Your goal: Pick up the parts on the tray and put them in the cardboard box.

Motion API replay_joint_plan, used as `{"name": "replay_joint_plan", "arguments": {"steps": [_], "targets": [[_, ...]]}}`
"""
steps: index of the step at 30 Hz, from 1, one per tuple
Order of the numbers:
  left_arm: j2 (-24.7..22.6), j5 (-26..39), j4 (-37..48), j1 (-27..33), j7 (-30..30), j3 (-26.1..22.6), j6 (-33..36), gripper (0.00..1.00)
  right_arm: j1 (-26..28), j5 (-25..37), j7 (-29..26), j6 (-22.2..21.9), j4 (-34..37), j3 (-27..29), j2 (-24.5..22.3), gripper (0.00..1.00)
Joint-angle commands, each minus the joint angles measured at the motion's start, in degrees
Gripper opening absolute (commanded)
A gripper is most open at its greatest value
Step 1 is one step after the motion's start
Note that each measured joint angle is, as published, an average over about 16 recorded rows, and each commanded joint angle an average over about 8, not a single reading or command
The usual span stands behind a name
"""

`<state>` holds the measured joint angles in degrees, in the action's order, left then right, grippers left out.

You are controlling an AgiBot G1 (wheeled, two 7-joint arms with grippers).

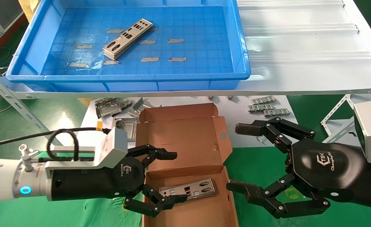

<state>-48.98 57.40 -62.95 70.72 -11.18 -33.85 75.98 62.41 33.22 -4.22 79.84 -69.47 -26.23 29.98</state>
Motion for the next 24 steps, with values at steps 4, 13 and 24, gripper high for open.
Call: {"name": "replay_joint_plan", "arguments": {"steps": [4, 13, 24], "targets": [[1.68, -1.87, -1.28, -1.10, 0.05, 2.14, 1.17, 1.00, 0.00, 0.00, 0.00, 0.00, 0.00, 0.00, 0.00, 1.00], [4.69, -5.22, -3.57, -3.08, 0.14, 5.99, 3.26, 1.00, 0.00, 0.00, 0.00, 0.00, 0.00, 0.00, 0.00, 1.00], [8.37, -9.32, -6.37, -5.49, 0.26, 10.69, 5.82, 1.00, 0.00, 0.00, 0.00, 0.00, 0.00, 0.00, 0.00, 1.00]]}}
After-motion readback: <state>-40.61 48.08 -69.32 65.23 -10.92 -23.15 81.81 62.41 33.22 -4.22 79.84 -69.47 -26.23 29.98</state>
